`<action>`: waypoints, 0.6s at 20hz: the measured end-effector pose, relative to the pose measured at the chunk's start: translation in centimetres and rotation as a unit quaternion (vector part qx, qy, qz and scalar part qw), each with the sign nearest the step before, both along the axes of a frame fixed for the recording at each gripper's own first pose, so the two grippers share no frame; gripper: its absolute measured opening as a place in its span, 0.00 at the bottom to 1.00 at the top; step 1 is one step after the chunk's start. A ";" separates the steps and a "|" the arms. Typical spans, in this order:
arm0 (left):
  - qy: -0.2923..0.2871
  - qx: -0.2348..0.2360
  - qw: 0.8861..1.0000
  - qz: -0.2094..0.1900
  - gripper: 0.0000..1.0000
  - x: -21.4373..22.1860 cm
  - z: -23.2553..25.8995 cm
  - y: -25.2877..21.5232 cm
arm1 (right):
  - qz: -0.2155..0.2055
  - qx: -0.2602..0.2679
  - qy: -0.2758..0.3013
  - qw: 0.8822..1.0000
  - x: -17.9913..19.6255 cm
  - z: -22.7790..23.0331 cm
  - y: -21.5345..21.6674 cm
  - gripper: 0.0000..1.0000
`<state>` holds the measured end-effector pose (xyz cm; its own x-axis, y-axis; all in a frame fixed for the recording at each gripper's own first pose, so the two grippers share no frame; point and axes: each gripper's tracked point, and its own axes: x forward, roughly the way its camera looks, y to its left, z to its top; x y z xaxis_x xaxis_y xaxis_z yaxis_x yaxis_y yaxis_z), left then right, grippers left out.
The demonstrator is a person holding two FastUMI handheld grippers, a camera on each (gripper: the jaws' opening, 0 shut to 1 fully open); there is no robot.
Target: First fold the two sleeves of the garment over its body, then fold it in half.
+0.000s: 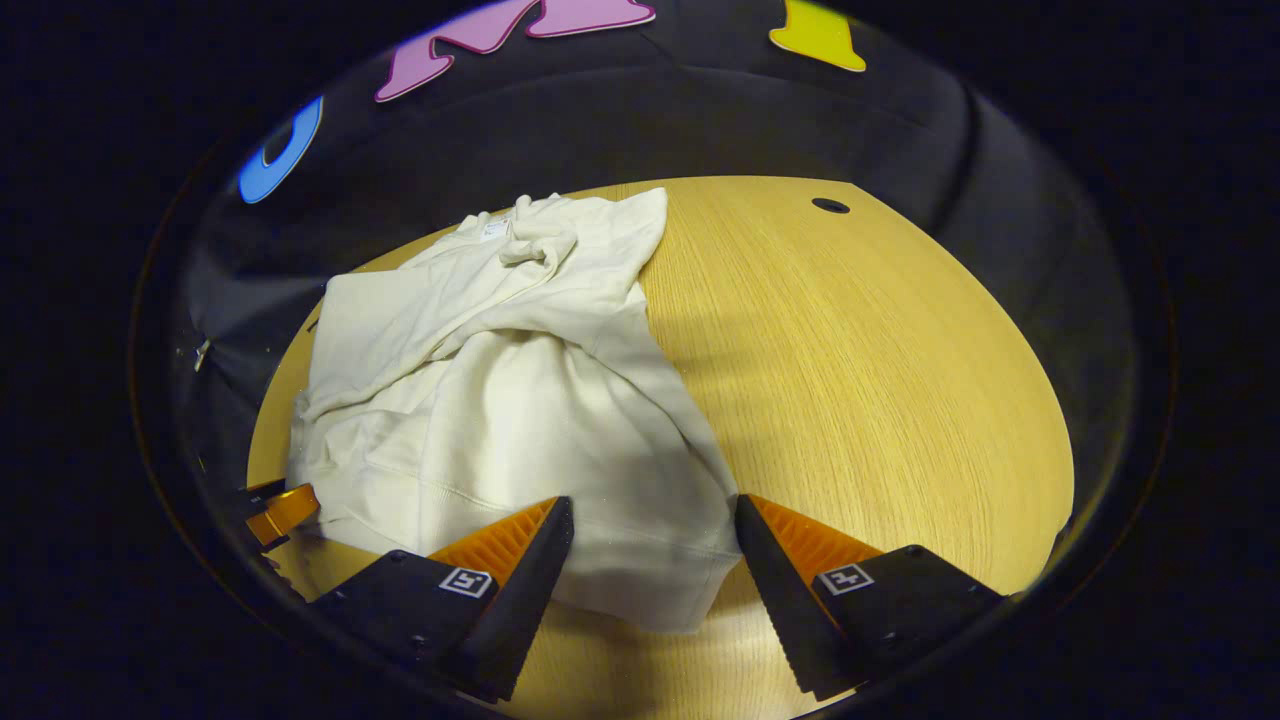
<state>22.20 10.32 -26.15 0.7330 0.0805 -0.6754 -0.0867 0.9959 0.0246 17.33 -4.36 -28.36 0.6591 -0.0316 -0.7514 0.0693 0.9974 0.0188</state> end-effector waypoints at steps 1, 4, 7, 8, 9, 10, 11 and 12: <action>-0.001 -0.003 1.000 -0.002 1.00 0.0 0.1 -0.2 | 0.010 -0.016 0.001 1.000 -0.2 -0.2 0.1 1.00; 0.000 -0.008 1.000 -0.028 0.73 0.1 0.0 -1.9 | 0.025 -0.008 0.009 1.000 -0.3 -0.2 1.6 0.82; -0.005 -0.002 1.000 -0.025 0.34 0.3 -0.2 -3.1 | 0.042 0.006 0.016 0.999 -0.5 -0.2 3.0 0.25; -0.005 -0.002 1.000 -0.020 0.23 0.3 -0.2 -3.3 | 0.047 0.005 0.014 0.999 -0.3 -0.1 3.1 0.22; -0.007 -0.004 1.000 -0.019 0.19 0.4 -0.1 -3.4 | 0.052 0.011 0.019 0.998 -0.5 -0.1 3.3 0.22; -0.008 -0.009 1.000 -0.020 0.12 0.4 -0.1 -3.5 | 0.057 0.021 0.021 0.998 -0.3 -0.2 3.5 0.14; -0.002 -0.018 0.999 -0.027 0.10 0.3 0.0 -3.7 | 0.064 0.037 0.029 0.997 -0.4 -0.1 3.5 0.10; 0.004 -0.029 0.999 -0.034 0.07 0.3 0.0 -4.0 | 0.064 0.048 0.032 0.996 -0.3 0.1 3.4 0.07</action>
